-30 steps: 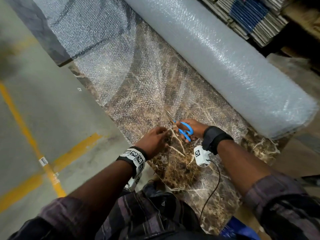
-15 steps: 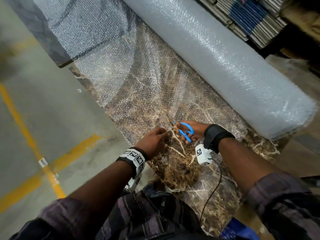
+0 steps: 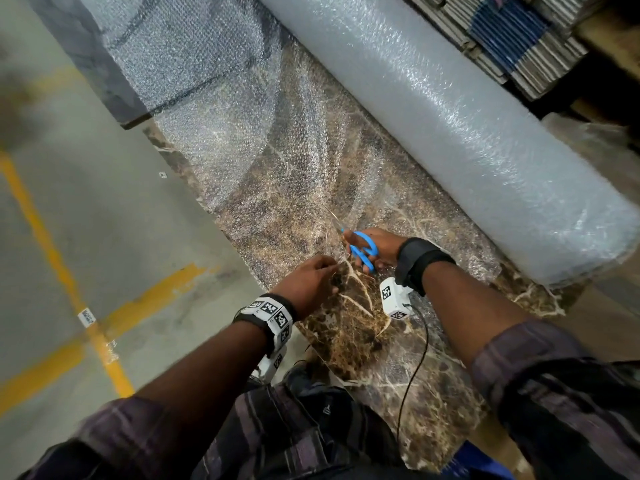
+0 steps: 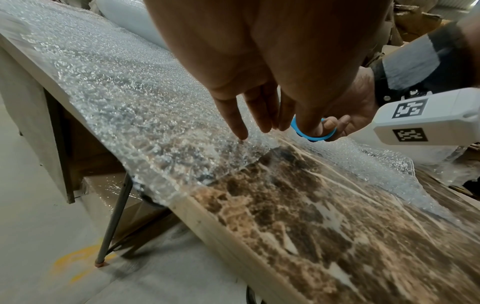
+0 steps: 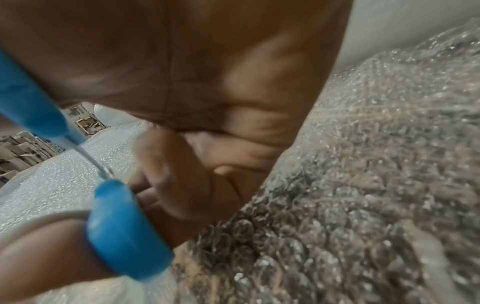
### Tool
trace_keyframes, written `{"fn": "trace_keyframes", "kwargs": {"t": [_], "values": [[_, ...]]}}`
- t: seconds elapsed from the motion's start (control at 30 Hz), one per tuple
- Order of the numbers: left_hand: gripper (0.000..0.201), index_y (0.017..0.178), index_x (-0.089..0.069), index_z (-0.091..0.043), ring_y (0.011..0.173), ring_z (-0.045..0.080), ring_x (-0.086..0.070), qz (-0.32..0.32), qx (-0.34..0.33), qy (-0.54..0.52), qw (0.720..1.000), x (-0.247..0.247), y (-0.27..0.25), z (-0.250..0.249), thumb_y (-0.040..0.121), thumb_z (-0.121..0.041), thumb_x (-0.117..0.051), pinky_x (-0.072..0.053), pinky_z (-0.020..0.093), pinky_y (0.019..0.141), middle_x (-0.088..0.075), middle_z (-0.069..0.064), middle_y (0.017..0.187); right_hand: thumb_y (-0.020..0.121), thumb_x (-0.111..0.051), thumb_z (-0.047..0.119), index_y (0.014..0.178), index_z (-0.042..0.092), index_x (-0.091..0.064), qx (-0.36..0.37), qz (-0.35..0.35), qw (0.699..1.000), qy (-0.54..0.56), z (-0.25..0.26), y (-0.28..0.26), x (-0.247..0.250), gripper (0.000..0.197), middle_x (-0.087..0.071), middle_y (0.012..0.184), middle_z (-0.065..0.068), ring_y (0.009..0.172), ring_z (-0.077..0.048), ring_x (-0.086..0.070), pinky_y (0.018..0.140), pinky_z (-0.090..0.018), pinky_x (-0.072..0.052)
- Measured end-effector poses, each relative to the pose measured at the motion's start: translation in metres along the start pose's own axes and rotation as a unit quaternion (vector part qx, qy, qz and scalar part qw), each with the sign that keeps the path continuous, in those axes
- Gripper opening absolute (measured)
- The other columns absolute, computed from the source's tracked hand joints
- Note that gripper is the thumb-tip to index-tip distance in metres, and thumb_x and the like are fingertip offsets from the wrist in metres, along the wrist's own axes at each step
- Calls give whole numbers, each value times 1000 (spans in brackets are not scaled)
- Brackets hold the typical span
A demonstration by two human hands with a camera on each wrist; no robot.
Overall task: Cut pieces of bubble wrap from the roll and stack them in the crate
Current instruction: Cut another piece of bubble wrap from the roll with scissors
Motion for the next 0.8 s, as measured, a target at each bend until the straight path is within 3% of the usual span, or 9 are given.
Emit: {"fn": "trace_keyframes", "kwargs": {"t": [0.03,0.1,0.23,0.3,0.43,0.7,0.8], "values": [[45,139,-51,-18,118,19,-53,1,1,0,1000,0,0,0,95,-25,-60,-41,24,99,-47,5,140,44,-66,90,92,5,-58,5,-3,1000,-4,0,2,1,98,-64,65,-9,46,-18,-57,39,-20,-39],[45,139,-51,-18,117,19,-53,2,0,2,1000,-1,1,0,95,-25,-60,-43,26,100,-47,5,140,42,-66,90,87,6,-60,9,-11,1000,-12,2,5,2,96,-64,62,-6,44,-16,-58,38,-19,-41],[46,140,-51,-21,117,18,-53,5,-2,3,1000,-1,1,1,95,-23,-60,-45,27,99,-47,5,140,63,-63,71,84,6,-61,5,-26,1000,-16,1,7,4,68,-61,56,-4,39,-13,-54,36,-18,-41],[46,140,-50,-22,117,18,-53,6,-2,5,1000,-2,1,1,95,-22,-60,-45,26,99,-47,5,140,65,-64,70,85,8,-63,10,-27,999,-24,0,9,5,65,-61,54,-2,40,-14,-54,37,-19,-41],[45,139,-51,-20,115,19,-54,-1,-7,2,1000,-1,1,1,95,-21,-59,-41,23,97,-49,7,138,84,-64,55,82,9,-65,14,-29,999,-17,-5,11,6,47,-60,53,-2,39,-14,-52,40,-21,-41],[44,139,-52,-19,116,20,-54,-1,-14,-1,1000,0,0,0,96,-18,-58,-42,25,98,-50,7,138,55,-59,84,83,9,-59,21,-29,999,-31,5,3,0,80,-62,55,-4,41,-16,-57,37,-17,-39],[44,139,-52,-22,116,19,-53,-2,-7,-14,1000,-1,-1,3,96,-19,-57,-43,25,97,-48,5,139,54,-63,86,87,7,-58,19,-24,999,-19,1,8,0,86,-62,62,-10,43,-18,-57,37,-18,-38]]}}
Point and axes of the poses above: each hand's wrist, its own y-axis towards the middle knuckle, its own x-axis out of the back of the hand, z = x × y, the point moved 8 cm from there along y, towards the middle knuckle
